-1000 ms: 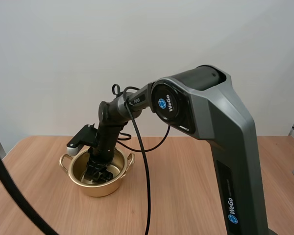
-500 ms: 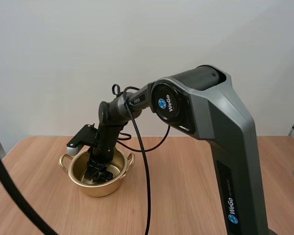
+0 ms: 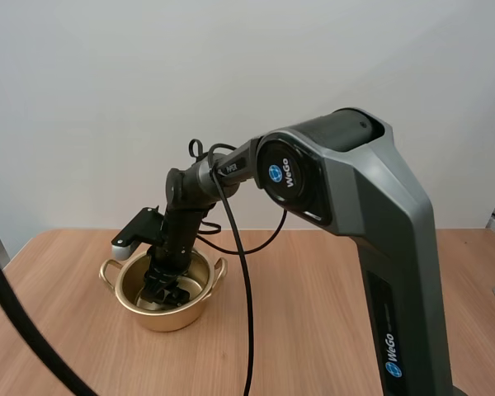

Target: Open the pot, put the car inside, and close it

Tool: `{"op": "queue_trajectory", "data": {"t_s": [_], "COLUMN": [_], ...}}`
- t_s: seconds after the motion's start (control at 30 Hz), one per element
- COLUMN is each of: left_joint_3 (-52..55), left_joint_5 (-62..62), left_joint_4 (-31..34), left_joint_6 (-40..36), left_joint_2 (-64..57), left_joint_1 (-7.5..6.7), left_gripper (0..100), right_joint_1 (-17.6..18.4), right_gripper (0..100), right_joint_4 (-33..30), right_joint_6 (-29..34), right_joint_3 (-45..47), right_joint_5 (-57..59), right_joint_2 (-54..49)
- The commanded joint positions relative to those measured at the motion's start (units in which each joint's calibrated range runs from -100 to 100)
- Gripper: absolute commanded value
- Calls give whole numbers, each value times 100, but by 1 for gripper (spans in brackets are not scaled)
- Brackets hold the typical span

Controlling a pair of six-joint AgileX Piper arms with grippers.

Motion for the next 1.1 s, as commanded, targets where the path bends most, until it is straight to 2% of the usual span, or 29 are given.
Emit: {"op": "queue_trajectory", "data": {"t_s": [0.0,0.67,0.77,0.83,0.87,0.9,1.07], "left_joint_3": [-5,-5,-5,-5,-5,-5,-5], "left_joint_5": [15,237,237,236,218,202,180], "left_joint_4": [2,2,2,2,2,-10,-60], "left_joint_6": [0,0,0,0,0,0,-44], "left_joint_2": [6,6,6,6,6,6,6], "left_joint_1": [-1,-1,-1,-1,-1,-1,-1], "left_gripper": [0,0,0,0,0,0,0], "right_joint_1": [1,-6,-83,-234,-341,-440,-1181], "right_gripper": [63,62,49,29,13,1,0], "right_joint_4": [0,0,0,0,0,0,49], "right_joint_6": [8,130,130,192,287,365,576], "right_joint_3": [2,-10,-10,-10,-10,-10,-10], "right_joint_5": [5,-101,-324,-625,-842,-1021,-1776], "right_joint_2": [-52,-2134,-2572,-2895,-3032,-3131,-3629]}}
